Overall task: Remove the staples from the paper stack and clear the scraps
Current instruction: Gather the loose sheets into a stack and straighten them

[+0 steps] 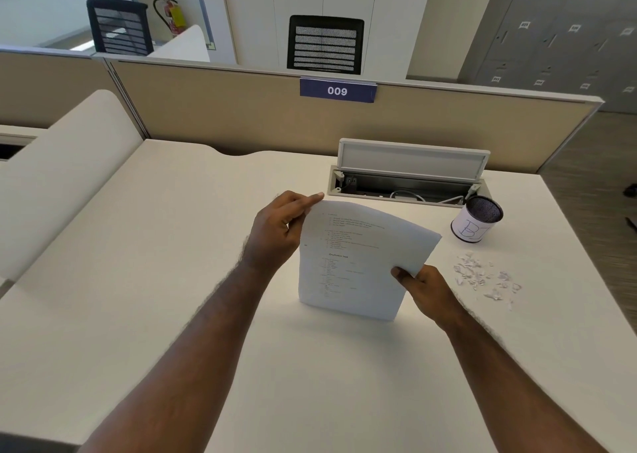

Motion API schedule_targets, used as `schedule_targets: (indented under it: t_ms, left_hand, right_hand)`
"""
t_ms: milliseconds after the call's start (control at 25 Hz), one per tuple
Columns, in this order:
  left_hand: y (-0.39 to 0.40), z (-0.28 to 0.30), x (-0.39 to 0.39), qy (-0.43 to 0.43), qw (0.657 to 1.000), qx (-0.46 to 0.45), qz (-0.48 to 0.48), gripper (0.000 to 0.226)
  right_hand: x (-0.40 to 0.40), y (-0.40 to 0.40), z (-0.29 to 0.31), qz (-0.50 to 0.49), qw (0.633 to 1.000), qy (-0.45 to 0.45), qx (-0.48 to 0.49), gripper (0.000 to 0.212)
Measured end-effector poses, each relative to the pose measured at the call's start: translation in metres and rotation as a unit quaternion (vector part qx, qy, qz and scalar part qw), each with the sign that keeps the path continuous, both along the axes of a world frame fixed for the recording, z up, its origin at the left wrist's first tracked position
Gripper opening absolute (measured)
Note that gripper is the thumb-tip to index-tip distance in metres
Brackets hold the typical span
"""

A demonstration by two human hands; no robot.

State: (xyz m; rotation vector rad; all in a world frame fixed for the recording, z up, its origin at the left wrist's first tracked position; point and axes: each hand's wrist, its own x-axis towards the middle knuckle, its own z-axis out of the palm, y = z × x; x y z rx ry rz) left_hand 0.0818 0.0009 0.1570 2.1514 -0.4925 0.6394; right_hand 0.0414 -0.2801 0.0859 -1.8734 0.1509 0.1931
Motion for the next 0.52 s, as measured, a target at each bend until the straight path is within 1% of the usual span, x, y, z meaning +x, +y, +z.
schedule_targets:
  t_ms: [120,320,400,440,520]
  left_hand:
    - [0.0019,-0.0025,0.0011,-0.005,1.000,-0.002,0.009,0.031]
    - [0.0008,-0.0005,0.0007,-0.004,0.999,-0.043,0.015,0.031]
    - [0.0004,0.0044,0.0001,0.049,0.993,-0.109,0.017,0.031]
    - [0.0006,0.0062,-0.0001,0.097,0.982,-0.161,0.008,0.034]
    - [0.0038,0.0041,0.0015,0.200,0.948,-0.245,-0.031,0.044]
  right_hand:
    - [-0.0010,-0.0012,-0.0011,0.002,1.000,0.004,-0.005,0.011]
    - [-0.0014,0.0021,0.0028,-0.003,1.000,-0.008,0.017,0.010]
    - [0.0008,0.0047,0.0046,-0.013,1.000,-0.013,0.020,0.009]
    - [0.0020,0.0058,0.0057,-0.017,0.999,-0.016,0.021,0.009]
    - [0.0034,0.0067,0.0062,-0.018,0.999,-0.021,0.020,0.009]
